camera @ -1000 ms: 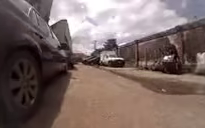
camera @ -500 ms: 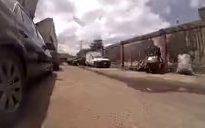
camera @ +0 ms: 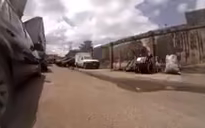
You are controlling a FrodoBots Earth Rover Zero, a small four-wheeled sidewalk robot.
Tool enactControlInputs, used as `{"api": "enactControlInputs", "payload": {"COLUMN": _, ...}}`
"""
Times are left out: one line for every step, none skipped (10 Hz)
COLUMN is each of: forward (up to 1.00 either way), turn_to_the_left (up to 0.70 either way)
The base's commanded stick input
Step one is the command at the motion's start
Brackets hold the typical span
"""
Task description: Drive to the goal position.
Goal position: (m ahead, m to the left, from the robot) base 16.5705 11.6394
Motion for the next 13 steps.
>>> {"api": "enactControlInputs", "payload": {"forward": 0.85, "turn_to_the_left": 0.00}}
{"api": "enactControlInputs", "payload": {"forward": 0.85, "turn_to_the_left": 0.00}}
{"api": "enactControlInputs", "payload": {"forward": 0.85, "turn_to_the_left": 0.00}}
{"api": "enactControlInputs", "payload": {"forward": 0.85, "turn_to_the_left": 0.00}}
{"api": "enactControlInputs", "payload": {"forward": 0.85, "turn_to_the_left": 0.00}}
{"api": "enactControlInputs", "payload": {"forward": 0.85, "turn_to_the_left": 0.00}}
{"api": "enactControlInputs", "payload": {"forward": 0.85, "turn_to_the_left": 0.00}}
{"api": "enactControlInputs", "payload": {"forward": 0.85, "turn_to_the_left": 0.00}}
{"api": "enactControlInputs", "payload": {"forward": 0.85, "turn_to_the_left": 0.00}}
{"api": "enactControlInputs", "payload": {"forward": 0.85, "turn_to_the_left": 0.00}}
{"api": "enactControlInputs", "payload": {"forward": 0.85, "turn_to_the_left": 0.34}}
{"api": "enactControlInputs", "payload": {"forward": 0.85, "turn_to_the_left": 0.34}}
{"api": "enactControlInputs", "payload": {"forward": 0.85, "turn_to_the_left": 0.34}}
